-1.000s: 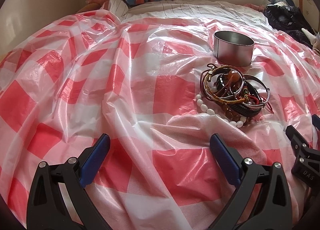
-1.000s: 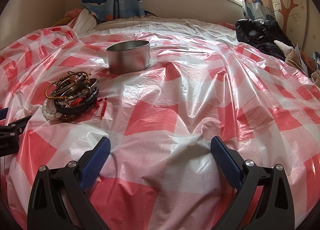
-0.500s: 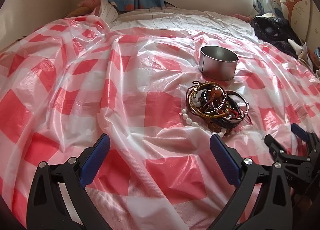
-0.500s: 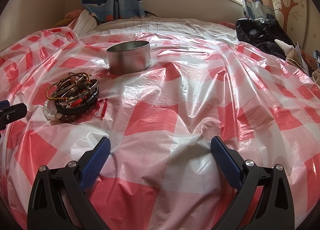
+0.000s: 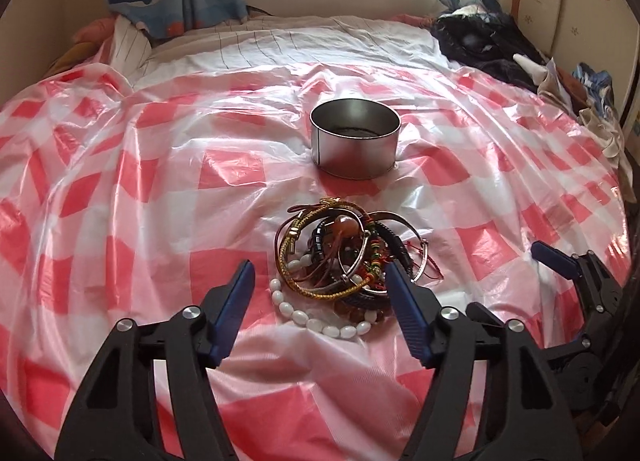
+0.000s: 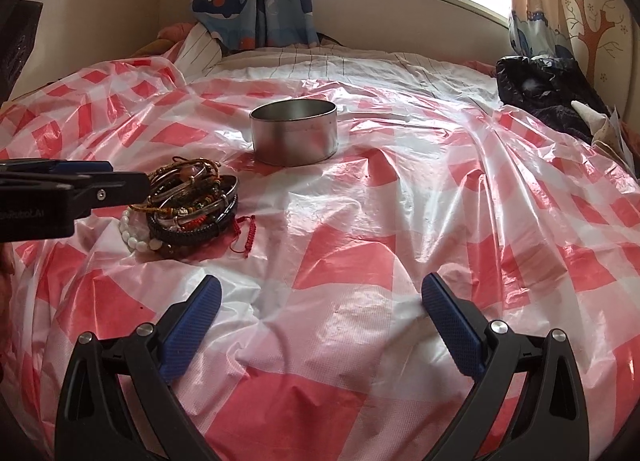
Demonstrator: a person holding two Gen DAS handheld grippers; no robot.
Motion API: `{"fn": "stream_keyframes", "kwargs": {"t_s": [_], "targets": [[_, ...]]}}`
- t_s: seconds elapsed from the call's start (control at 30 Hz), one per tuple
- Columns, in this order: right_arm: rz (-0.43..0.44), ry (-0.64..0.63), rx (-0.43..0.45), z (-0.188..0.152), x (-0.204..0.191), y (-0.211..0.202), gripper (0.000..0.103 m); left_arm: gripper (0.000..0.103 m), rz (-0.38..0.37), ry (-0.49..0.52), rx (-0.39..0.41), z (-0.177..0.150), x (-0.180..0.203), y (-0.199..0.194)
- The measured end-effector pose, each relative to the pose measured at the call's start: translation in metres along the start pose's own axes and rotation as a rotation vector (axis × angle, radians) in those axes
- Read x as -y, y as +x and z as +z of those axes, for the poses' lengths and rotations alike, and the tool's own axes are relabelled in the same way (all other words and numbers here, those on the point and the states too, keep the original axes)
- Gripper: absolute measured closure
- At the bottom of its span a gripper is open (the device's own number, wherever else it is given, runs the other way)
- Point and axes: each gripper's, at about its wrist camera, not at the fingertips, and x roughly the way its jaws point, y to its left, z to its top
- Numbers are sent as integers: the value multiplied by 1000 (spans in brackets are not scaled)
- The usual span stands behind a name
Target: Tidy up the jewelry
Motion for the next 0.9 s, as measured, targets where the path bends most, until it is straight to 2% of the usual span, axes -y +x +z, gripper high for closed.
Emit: {"fn": "stream_keyframes", "kwargs": {"t_s": [0.17, 0.23, 0.3, 0.33, 0.37, 0.53, 0.7, 0.8, 0.9], "targets": [[6, 3, -13, -1, 0, 2, 7, 51, -8, -98, -14, 5, -14, 8], [8, 4, -18, -1, 0, 3, 7, 65, -7, -123, -34, 5, -19, 13], [9, 3, -23, 0, 1, 4, 7, 86, -2, -112, -57, 5, -18, 20], [9, 4, -25, 0, 0, 4, 7, 90, 1, -102, -67, 5, -17, 24], [11, 4, -26, 0, 1, 5, 7, 98, 6, -97, -72, 5, -16, 25], [19, 10, -30, 0, 1, 6, 7, 101, 7, -92, -52, 7, -13, 16], [33, 22, -34, 1, 3, 6, 7, 101, -54, -127, 16, 15, -22, -17], [45, 29, -6, 5, 5, -3, 7, 101, -9, -127, 38, 17, -33, -34], [101, 5, 50, 15, 1, -17, 7, 101, 103, -113, -36, 13, -53, -23]]}}
